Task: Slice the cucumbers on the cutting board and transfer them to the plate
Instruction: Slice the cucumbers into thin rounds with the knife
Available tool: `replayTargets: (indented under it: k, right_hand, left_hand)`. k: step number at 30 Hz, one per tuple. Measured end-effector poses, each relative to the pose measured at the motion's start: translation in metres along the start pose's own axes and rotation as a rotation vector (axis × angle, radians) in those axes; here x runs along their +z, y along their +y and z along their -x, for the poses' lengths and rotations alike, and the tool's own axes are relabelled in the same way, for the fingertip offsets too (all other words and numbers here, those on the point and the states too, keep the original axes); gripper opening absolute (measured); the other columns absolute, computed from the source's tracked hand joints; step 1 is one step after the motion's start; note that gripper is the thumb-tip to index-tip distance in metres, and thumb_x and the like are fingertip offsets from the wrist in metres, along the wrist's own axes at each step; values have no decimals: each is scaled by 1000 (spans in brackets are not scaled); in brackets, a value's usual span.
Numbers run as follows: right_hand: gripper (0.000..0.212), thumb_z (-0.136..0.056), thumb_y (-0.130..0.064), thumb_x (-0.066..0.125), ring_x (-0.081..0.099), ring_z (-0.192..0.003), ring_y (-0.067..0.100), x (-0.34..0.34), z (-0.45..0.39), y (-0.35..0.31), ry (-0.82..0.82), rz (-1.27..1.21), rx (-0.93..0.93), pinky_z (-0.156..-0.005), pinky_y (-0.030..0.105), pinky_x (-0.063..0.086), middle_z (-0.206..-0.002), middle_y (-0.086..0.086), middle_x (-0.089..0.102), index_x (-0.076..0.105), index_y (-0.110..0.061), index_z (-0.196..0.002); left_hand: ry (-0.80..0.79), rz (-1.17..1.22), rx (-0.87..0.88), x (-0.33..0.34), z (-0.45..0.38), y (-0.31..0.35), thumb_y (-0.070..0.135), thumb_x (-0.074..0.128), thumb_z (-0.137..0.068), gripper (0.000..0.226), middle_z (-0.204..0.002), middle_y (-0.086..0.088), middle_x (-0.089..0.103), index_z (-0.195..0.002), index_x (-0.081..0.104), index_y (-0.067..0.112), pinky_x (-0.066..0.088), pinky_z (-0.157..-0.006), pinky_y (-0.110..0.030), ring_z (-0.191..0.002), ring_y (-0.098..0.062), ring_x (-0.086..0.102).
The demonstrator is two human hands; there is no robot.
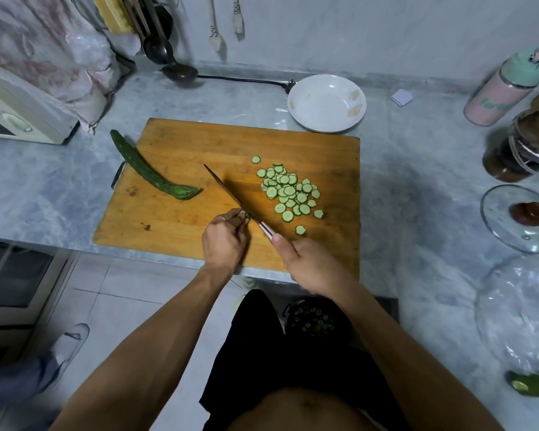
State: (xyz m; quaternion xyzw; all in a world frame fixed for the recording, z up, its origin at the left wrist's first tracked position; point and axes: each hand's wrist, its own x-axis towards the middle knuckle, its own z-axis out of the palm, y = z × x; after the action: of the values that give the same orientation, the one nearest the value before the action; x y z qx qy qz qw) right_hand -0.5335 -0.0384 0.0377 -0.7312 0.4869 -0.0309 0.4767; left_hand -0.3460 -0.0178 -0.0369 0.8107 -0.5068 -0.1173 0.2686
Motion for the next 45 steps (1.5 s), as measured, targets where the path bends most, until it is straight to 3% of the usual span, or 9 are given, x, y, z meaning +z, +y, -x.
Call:
replayTargets:
  k: [9, 13, 17, 23, 27, 31, 36, 39, 45]
  right_hand:
    - [65, -102, -57, 24, 55, -76, 24, 25, -16, 3, 54, 18, -7, -69, 30, 35, -69, 6, 55, 58, -12, -69]
    - [64, -103, -53, 28, 53, -63, 19, 24, -22, -9, 86, 19, -1, -59, 33, 35, -63, 8, 55, 55, -10, -65]
    - [68, -103, -53, 29, 60, -69, 23, 24, -33, -27, 123, -46, 62, -68, 33, 43, -72, 13, 65, 61, -3, -70]
    - [62, -104, -51, 27, 54, -62, 17, 29, -40, -35, 201, -96, 92, -68, 30, 38, -62, 3, 56, 49, -17, -57]
    - [69, -103, -53, 28, 61, -73, 21, 27, -39, -30, 222, -41, 65, -72, 33, 44, -78, 11, 68, 68, -3, -77]
    - [70, -103, -53, 28, 62, -69, 29, 18, -26, -20, 188, -49, 34, -63, 33, 39, -68, 16, 62, 57, -1, -68]
    - [72, -101, -58, 29, 58, -65, 22, 11, -7, -13, 126, -23, 30, -60, 33, 38, -67, 11, 60, 64, 1, -79]
    - [70, -101, -58, 29, 62, -72, 24, 5, 0, -11, 100, 4, 20, -66, 35, 44, -76, 15, 65, 69, -1, -91]
    - [64, -103, -52, 31, 59, -70, 21, 0, 11, -14, 60, 0, 39, -64, 33, 38, -74, 13, 63, 65, -2, -82]
  left_hand:
    - [-48, -27, 176, -7, -6, -14, 6, 69, -82, 20, -111, -7, 71, -101, 76, 8, 55, -74, -32, -88, -28, 68]
    - [-62, -17, 254, -15, -19, -20, 7, 65, -86, 15, -103, -7, 73, -97, 75, 6, 54, -71, -30, -84, -28, 68]
    - [-91, 24, 179, -21, -31, -30, 10, 63, -88, 18, -108, -3, 72, -101, 75, 10, 51, -84, -25, -94, -24, 67]
    - [-139, 65, 123, -26, -34, -27, 10, 61, -88, 22, -112, -1, 72, -104, 75, 13, 45, -91, -18, -99, -19, 67]
    - [-146, 103, 54, -25, -29, -29, 3, 59, -85, 29, -116, -1, 70, -109, 74, 13, 40, -97, -14, -104, -18, 66]
    - [-150, 79, -18, -23, -29, -28, 5, 60, -85, 30, -116, 0, 70, -111, 73, 15, 36, -97, -11, -104, -15, 66]
    - [-156, 26, -57, -21, -27, -21, 4, 63, -84, 32, -118, 0, 69, -114, 71, 13, 33, -102, -11, -107, -13, 64]
    - [-141, 5, -97, -20, -28, -15, 4, 61, -85, 32, -114, -4, 71, -113, 71, 14, 41, -99, -19, -103, -19, 66]
    - [-143, -87, -42, -24, -25, -6, 9, 59, -86, 29, -101, -11, 72, -112, 70, 17, 55, -82, -36, -89, -31, 67]
